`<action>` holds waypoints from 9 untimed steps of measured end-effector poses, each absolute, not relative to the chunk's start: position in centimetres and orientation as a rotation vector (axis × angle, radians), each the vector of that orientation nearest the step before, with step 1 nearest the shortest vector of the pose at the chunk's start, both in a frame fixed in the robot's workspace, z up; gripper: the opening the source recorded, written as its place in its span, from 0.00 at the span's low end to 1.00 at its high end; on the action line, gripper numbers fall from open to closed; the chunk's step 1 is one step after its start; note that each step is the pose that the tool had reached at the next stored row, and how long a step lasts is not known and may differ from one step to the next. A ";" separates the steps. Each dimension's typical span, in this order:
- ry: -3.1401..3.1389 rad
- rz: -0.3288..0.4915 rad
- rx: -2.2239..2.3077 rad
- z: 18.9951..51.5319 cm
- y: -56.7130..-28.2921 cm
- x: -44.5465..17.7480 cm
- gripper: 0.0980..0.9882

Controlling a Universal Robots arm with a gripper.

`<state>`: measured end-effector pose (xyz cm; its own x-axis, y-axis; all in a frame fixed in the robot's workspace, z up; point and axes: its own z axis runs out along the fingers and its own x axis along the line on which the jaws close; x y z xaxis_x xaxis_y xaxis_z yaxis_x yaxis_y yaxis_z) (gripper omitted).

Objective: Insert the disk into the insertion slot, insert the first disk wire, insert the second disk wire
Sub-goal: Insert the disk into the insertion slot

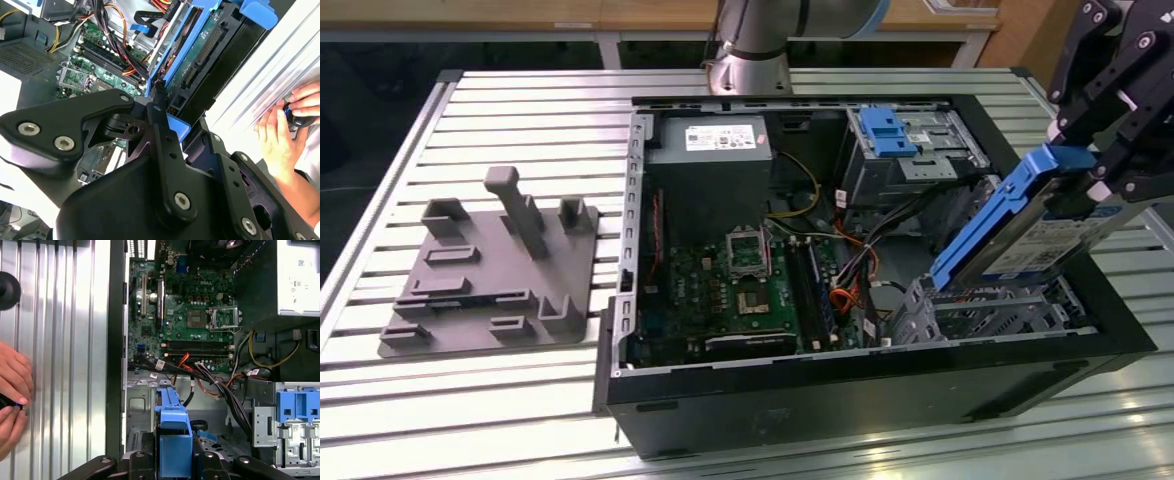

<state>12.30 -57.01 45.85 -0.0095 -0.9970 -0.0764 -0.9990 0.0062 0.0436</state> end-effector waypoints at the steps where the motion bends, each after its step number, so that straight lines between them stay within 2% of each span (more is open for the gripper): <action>1: 2.210 0.132 -2.195 45.8 -57.0 12.3 0.30; 9: 2.201 0.133 -2.205 45.4 -56.9 12.3 0.30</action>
